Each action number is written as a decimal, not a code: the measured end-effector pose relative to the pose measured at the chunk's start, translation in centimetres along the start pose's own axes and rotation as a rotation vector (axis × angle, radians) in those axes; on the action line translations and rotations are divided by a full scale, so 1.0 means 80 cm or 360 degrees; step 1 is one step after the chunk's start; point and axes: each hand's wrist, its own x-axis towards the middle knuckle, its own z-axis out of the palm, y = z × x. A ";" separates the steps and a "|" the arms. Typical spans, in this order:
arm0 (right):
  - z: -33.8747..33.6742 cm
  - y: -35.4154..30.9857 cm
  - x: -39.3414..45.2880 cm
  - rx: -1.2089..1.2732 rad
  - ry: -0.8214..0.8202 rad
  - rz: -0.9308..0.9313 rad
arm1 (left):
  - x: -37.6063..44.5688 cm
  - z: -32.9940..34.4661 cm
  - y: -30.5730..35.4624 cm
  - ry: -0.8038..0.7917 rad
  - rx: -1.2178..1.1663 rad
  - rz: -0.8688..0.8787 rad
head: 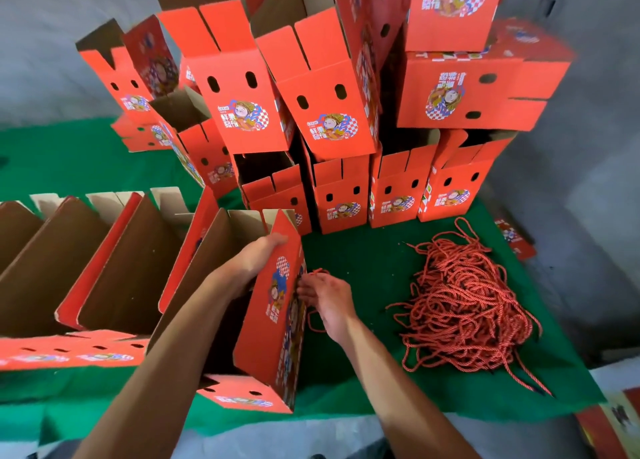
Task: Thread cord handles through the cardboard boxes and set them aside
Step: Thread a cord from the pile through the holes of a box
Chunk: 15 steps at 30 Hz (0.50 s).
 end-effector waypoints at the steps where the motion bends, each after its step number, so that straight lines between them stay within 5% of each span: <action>1: 0.000 0.000 0.001 0.0053 0.0005 0.0016 | -0.001 0.001 0.000 -0.0028 -0.0042 0.0010; 7: 0.008 0.002 0.003 0.0207 -0.0051 0.0039 | -0.012 0.007 -0.007 -0.0207 -0.0109 0.0076; 15: -0.003 0.004 0.005 -0.0278 -0.0156 -0.0168 | -0.003 0.009 -0.034 -0.0069 0.0354 0.0149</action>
